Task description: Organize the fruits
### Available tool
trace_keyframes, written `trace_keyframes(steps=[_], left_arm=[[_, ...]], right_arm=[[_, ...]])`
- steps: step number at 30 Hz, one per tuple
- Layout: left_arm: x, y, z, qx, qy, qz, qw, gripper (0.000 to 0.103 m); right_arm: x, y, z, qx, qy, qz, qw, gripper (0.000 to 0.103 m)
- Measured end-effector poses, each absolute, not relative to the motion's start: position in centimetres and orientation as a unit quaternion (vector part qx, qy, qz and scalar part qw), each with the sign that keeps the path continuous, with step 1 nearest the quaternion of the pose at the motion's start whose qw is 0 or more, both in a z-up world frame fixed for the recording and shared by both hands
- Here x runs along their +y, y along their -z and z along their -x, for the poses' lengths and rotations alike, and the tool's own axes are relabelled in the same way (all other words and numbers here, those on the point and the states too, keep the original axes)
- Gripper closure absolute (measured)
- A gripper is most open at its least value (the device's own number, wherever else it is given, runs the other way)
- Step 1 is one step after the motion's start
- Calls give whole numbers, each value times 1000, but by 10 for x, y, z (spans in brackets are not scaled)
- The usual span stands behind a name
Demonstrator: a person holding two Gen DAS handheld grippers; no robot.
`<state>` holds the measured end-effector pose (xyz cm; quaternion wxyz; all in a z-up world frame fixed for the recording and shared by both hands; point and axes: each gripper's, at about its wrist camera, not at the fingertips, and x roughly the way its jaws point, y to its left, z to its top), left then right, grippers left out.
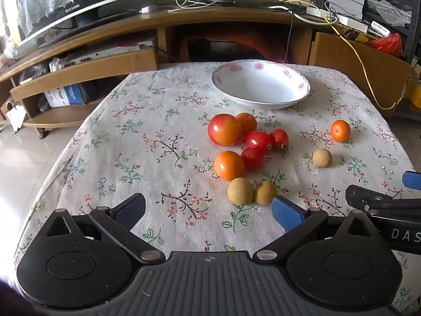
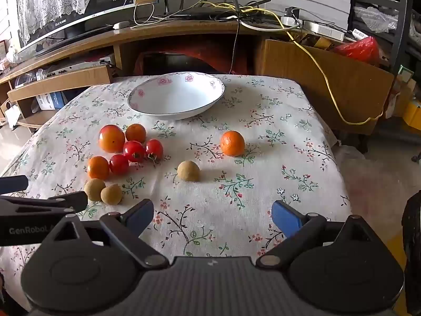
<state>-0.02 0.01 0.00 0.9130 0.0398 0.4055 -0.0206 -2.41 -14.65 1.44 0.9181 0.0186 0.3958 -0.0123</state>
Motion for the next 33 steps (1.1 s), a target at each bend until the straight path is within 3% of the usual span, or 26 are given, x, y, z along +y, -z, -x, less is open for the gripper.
trace_keyframes(steps=[33], left_arm=[[1,7,2,419,18,-38,907,1]], right_arm=[[-143,-7,21,405,13,-9,914,7]])
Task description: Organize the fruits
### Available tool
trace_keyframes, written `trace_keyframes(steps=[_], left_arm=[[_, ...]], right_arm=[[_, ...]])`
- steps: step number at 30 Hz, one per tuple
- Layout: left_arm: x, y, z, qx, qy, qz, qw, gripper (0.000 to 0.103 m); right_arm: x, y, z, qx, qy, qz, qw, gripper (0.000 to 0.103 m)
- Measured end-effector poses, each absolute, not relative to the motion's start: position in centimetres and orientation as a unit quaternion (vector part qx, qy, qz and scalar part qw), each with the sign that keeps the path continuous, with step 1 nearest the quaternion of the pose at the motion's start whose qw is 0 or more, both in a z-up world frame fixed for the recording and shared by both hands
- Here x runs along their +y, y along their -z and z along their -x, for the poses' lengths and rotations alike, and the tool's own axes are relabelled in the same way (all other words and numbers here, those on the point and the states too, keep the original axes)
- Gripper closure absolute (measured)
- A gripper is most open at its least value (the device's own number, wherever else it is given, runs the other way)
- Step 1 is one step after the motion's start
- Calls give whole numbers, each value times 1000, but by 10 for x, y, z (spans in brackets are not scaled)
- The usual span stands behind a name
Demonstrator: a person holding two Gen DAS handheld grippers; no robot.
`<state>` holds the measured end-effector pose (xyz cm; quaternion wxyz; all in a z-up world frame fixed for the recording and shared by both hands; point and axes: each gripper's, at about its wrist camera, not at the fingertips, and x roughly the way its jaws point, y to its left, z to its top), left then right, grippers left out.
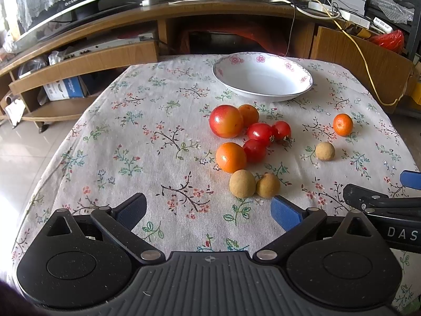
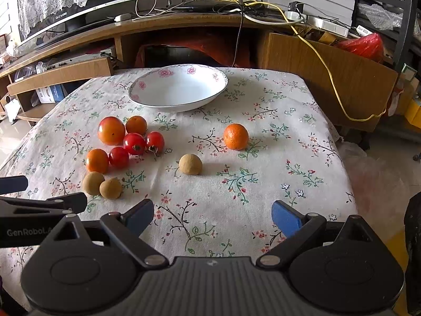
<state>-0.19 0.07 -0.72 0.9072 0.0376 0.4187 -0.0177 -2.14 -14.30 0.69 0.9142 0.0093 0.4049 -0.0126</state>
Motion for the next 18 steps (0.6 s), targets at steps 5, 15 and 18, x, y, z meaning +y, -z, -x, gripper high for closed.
trace_keyframes(steps=[5,15,18], left_arm=[[0,8,2,419,16,-40,907,2],[1,8,2,421,16,-39,906,4],[4,8,2,424,15,-37,905,5]], right_arm=[[-142,-6,22,405,12,-10,914,7],[-140,-5,20,409,4,-12,912,8],[-139,-4,18,412,-1,-12,911,10]])
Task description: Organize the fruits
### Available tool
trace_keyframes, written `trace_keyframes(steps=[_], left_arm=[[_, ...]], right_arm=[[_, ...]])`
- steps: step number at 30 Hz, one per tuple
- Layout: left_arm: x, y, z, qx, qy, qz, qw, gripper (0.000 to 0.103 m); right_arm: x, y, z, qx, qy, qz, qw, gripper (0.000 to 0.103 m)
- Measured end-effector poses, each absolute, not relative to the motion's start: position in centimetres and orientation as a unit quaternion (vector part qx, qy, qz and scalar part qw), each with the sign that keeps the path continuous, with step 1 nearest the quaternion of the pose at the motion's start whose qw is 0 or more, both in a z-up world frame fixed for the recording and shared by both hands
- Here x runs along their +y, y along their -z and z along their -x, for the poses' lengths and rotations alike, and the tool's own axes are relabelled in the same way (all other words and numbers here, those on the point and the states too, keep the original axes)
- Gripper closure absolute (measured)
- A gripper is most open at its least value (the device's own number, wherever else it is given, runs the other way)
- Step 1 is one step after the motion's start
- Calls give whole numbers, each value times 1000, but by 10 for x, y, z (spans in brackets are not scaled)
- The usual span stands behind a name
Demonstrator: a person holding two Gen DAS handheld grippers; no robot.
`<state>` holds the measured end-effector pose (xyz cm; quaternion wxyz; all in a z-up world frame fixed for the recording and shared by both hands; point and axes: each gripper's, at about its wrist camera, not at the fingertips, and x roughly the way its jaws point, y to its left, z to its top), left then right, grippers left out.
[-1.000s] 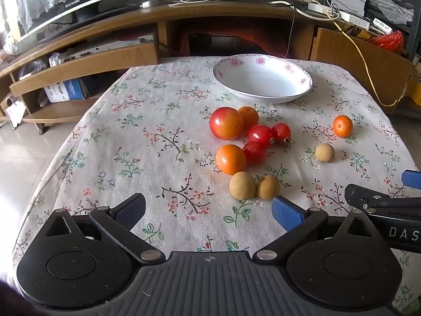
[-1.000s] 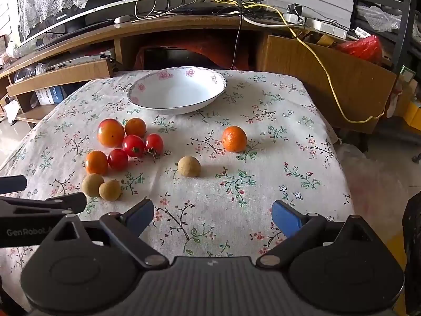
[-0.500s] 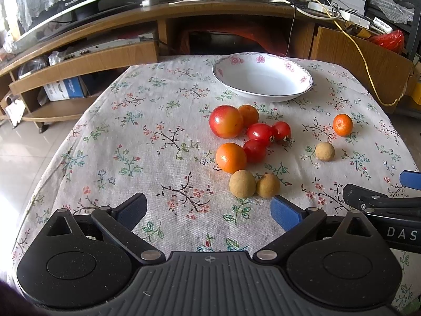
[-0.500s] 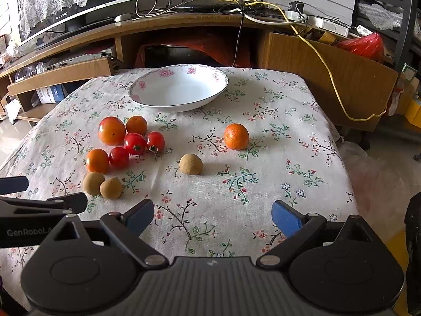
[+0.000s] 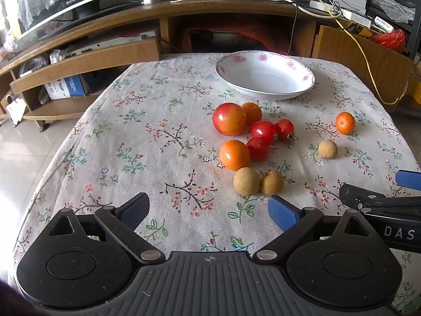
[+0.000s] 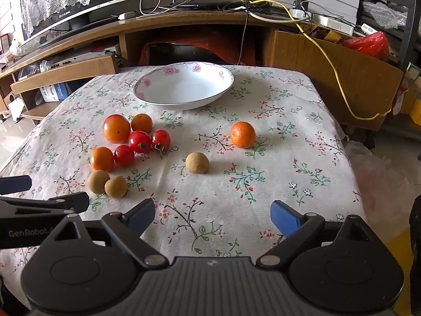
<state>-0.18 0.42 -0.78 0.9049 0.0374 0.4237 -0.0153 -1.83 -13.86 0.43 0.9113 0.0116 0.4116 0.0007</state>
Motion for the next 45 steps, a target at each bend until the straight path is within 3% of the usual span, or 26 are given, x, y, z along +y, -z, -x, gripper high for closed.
trace_keyframes(steps=[9,15,17,23,36,40,45], left_arm=[[15,6,-4,428,1,-29,903,6],[25,6,-5,433,-1,-30,901,7],[28,7,-5,436,4,-26,899,7],[33,3,-5,426,-2,-35,904,7],[44,-3,-7,420,0,-28,907,6],[44,-2,-8,420,-2,-32,907,6],[42,1,-10,422,13,-31,906,8]], right_arm=[[-128,-4,8,411,-30,0,911,15],[-118,-2,-2,415,-76,3,907,26],[-114,0,-6,420,-91,6,903,35],[-99,9,-18,428,-139,30,893,49],[-79,15,-37,434,-244,61,865,65],[-71,19,-41,428,-256,86,863,76],[-79,16,-46,442,-250,63,859,76]])
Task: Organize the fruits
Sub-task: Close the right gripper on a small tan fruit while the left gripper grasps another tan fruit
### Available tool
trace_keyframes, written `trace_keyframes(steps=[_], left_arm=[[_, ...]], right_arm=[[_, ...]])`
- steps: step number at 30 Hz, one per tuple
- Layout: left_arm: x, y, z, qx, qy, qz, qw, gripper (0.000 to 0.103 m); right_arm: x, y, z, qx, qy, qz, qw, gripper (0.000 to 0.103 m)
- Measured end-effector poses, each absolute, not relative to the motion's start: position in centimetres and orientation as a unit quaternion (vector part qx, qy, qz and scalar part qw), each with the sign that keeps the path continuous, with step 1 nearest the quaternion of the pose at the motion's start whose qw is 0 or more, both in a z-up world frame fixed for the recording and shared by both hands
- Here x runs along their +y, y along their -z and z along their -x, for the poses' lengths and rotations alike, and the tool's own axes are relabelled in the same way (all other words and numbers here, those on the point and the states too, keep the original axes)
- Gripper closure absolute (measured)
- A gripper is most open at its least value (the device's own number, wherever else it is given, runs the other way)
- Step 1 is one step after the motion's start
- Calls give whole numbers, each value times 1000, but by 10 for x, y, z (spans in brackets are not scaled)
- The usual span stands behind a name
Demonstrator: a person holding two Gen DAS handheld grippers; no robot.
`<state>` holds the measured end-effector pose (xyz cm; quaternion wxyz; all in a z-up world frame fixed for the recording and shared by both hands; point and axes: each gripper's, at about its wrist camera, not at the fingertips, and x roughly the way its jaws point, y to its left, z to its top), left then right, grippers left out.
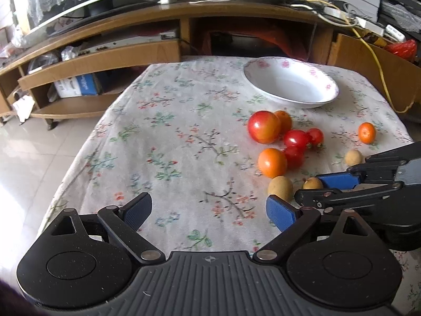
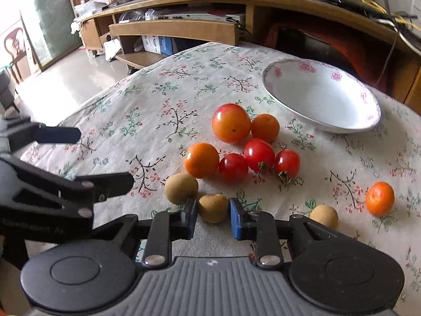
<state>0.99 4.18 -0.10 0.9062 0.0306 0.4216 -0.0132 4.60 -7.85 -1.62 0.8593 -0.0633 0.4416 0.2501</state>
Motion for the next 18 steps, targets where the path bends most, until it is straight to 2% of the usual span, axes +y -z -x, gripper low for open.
trace_keyframes(steps=[3,10,12,17,18], left_arm=[[35,1,-14,417,37,-29,908,9],[-2,16,-22,424,82,-86,898,25],[-6,19,-26,429,90,-86,895,32],[-12,25,-36,443,97,-72,888,39],[-13,27,-38,446,99,-73,887,44]], right_arm=[[-88,8,-41,442,-235,57,864,76],[-126,0,-33,446,-199,22,872,76],[-134,3,-35,451,-191,8,872,76],[-144,6,-36,460,-186,-8,868,76],[-145,6,-35,461,-186,-11,868,76]])
